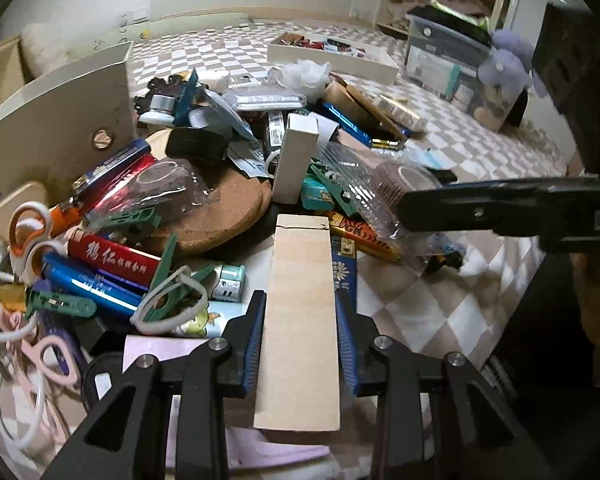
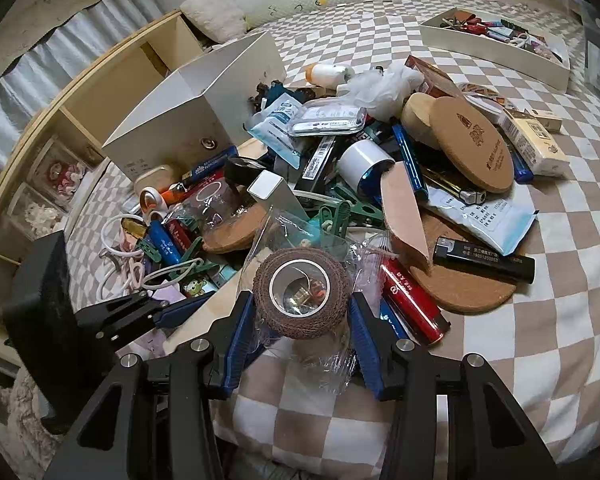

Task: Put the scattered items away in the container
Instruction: 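Carry the wooden block and tape roll over the white shoebox with both tools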

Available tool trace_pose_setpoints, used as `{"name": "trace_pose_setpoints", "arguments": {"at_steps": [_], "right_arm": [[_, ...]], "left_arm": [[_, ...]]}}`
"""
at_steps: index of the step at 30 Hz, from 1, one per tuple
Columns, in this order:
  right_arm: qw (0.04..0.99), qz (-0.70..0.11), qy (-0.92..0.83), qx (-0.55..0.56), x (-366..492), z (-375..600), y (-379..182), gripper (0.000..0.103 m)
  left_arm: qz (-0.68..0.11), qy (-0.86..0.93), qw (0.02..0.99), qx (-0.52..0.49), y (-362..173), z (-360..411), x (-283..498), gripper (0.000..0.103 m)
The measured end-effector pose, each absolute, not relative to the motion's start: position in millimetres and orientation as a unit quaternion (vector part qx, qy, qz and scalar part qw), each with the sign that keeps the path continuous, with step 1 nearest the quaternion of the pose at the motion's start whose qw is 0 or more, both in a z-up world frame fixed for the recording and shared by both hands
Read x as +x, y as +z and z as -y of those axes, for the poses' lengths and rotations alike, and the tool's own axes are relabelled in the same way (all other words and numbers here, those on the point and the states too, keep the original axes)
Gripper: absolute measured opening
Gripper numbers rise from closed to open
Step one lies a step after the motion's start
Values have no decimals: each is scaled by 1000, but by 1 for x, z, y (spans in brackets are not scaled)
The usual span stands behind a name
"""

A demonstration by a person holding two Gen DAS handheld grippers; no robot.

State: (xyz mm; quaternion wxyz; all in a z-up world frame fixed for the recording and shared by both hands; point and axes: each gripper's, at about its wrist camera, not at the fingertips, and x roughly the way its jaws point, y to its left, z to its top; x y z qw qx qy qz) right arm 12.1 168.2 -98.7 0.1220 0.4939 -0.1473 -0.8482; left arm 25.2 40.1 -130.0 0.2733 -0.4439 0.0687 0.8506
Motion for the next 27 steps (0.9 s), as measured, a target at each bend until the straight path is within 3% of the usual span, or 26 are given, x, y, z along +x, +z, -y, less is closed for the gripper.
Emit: {"name": "trace_pose_setpoints", "arguments": {"at_steps": [13,27], "right_arm": [[144,137,-851,486,18,-149,-82,48],[184,79,-868,455,-39,-130,-9,48]], "left_arm": [[-20,872,240,-425,-102,-9,26,33],[2,907,193,-375,-42,46,-20,33]]}}
